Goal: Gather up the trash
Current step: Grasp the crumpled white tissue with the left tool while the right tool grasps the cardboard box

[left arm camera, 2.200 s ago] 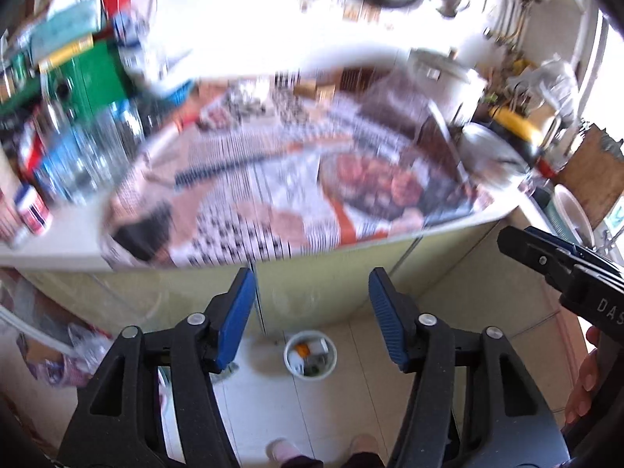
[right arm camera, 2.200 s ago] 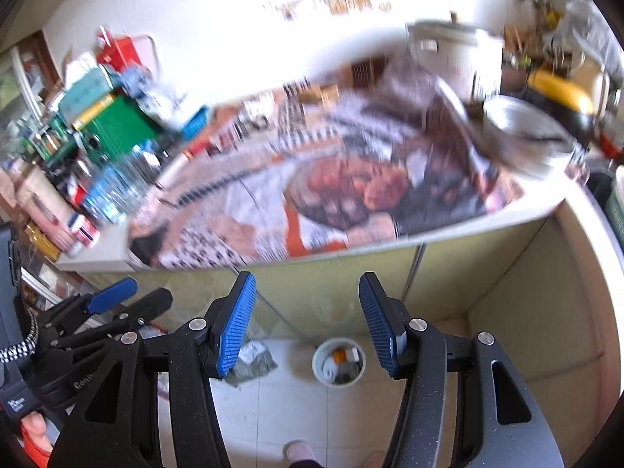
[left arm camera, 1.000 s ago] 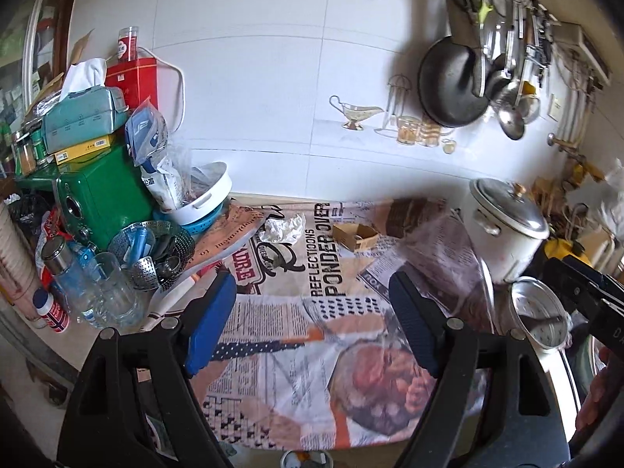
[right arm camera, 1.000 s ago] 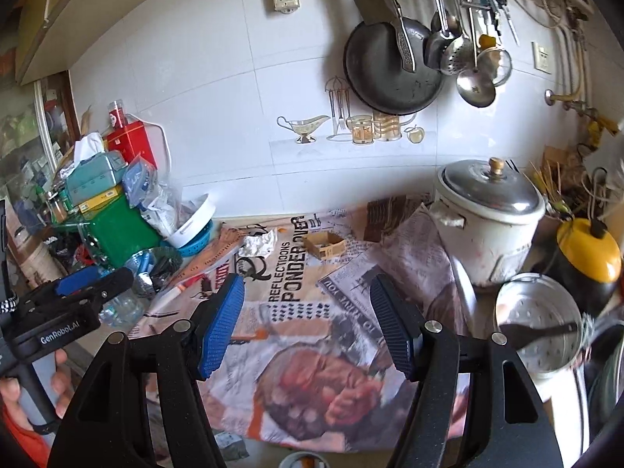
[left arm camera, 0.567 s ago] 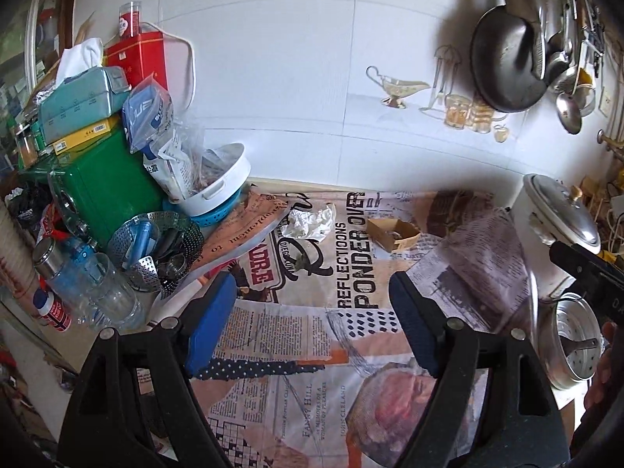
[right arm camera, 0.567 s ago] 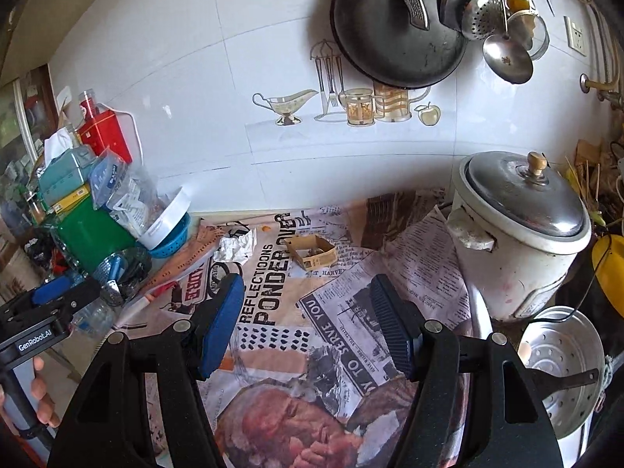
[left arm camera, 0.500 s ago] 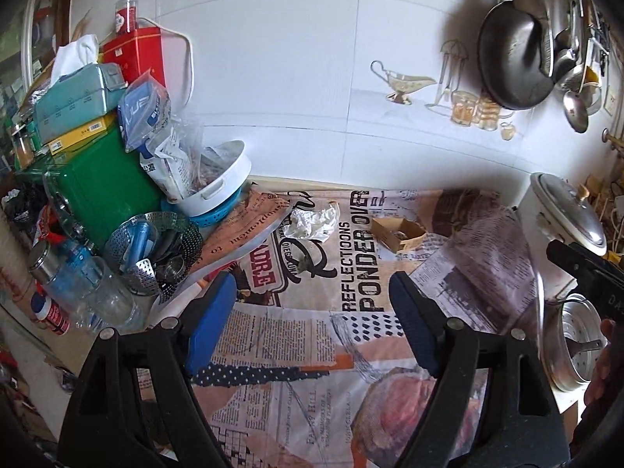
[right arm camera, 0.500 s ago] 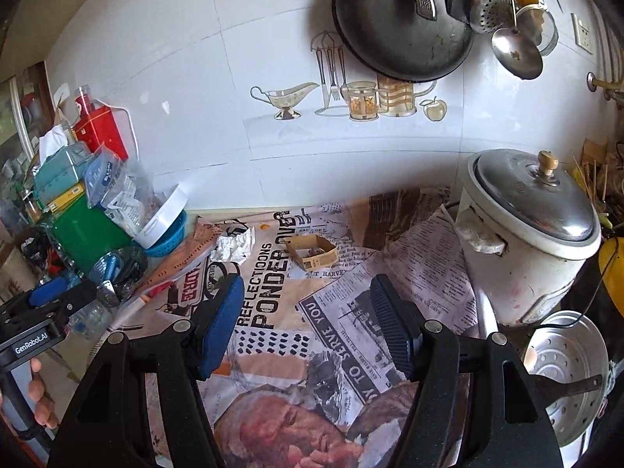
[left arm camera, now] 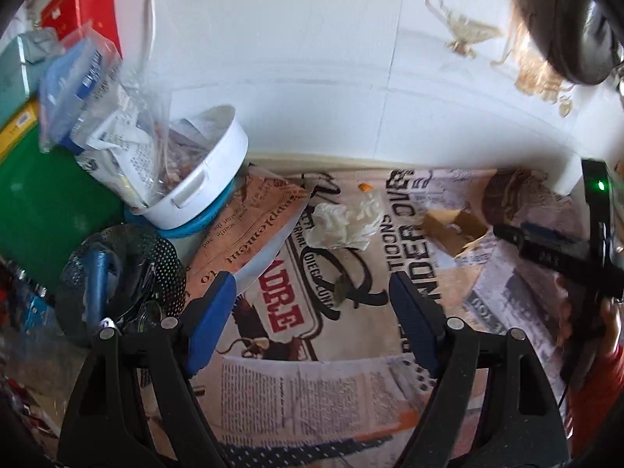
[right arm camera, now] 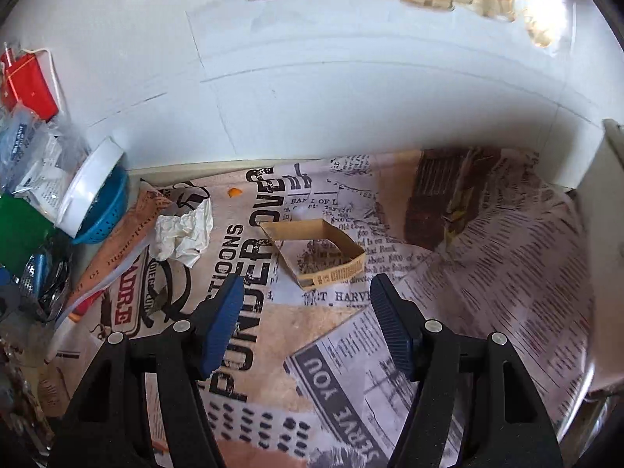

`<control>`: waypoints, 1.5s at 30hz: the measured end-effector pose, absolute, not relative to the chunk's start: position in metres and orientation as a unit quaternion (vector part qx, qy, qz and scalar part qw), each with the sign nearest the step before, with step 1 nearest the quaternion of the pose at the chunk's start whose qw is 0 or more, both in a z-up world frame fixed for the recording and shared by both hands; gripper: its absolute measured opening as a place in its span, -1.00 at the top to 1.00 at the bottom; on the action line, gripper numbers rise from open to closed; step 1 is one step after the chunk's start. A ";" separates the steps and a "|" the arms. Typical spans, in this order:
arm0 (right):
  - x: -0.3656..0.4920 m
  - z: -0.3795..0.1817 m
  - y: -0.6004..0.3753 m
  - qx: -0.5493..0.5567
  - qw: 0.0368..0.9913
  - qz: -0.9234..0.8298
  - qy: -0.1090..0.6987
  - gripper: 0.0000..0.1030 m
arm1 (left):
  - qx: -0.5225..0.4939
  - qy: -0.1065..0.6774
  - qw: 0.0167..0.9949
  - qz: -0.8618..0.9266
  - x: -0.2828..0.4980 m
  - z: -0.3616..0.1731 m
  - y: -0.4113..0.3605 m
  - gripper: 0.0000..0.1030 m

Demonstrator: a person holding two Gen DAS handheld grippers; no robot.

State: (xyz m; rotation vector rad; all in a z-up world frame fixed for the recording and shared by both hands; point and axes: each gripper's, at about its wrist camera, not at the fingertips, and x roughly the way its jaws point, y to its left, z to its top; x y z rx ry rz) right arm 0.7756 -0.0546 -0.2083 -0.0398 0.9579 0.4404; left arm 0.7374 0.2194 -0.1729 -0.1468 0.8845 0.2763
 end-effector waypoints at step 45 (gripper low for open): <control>0.753 -0.230 -0.083 0.033 0.853 0.195 0.484 0.64 | -0.086 0.485 0.868 0.058 0.873 -0.292 0.224 0.67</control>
